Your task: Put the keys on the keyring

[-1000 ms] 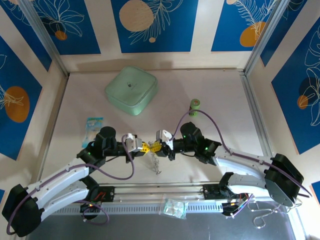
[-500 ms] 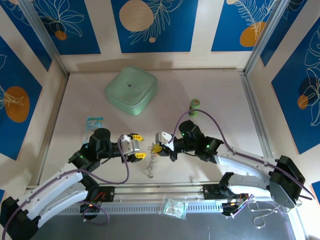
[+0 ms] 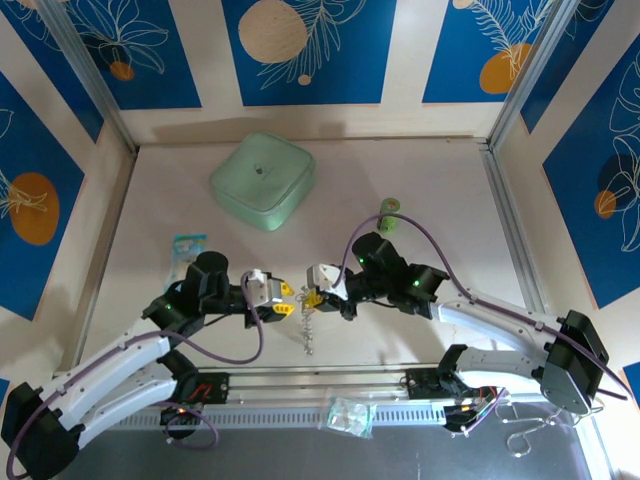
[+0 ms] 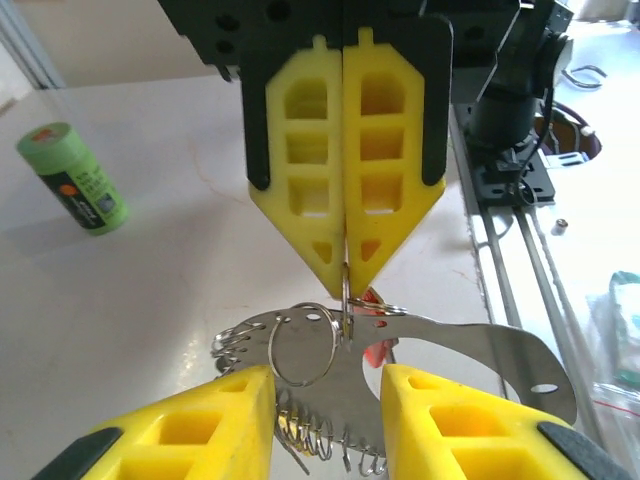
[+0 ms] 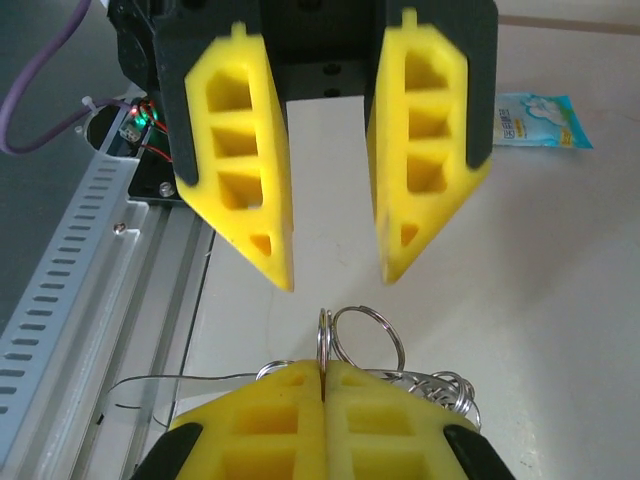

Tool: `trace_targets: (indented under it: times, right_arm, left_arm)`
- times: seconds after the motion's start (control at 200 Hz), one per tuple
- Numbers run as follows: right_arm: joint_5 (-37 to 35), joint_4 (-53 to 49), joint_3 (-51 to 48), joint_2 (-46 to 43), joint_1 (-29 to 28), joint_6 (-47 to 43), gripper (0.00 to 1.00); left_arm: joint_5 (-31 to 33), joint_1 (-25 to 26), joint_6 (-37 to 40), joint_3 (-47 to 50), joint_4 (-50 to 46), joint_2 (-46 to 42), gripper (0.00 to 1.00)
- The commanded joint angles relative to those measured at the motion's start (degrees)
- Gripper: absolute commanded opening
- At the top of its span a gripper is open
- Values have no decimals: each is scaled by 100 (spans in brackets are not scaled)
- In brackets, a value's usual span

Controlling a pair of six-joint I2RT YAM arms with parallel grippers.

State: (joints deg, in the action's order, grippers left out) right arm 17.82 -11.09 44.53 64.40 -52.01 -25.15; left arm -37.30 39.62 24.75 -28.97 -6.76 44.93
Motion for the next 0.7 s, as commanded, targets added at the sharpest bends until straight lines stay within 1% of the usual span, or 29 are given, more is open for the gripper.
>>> trace_targets:
  times: [0.0,0.06,0.1,0.18,0.23,0.515,0.695]
  right_arm:
    - [139,-344,309,46,-41,-199,0]
    - [217,-388,328,37,-45,-219,0]
    - [267,-409,344,35,-45,-220,0]
    - [347,-396,346,33,-41,-195,0]
    - [382,-361,340,37,-45,-167,0]
    - [450,-177,349,71,-59,-87,0]
    - [529,-156,347,98,-69,-69,0]
  left_arm:
    - [-62,39,277,-210,-311,120,35]
    - [266,46,316,-180,-229,131,48]
    - [414,46,328,-156,-124,122,51]
    - [609,55,328,-109,70,121,52]
    - [627,64,337,-100,137,147,52]
    - [176,81,253,-82,326,348,53]
    - [164,85,145,-26,551,409,54]
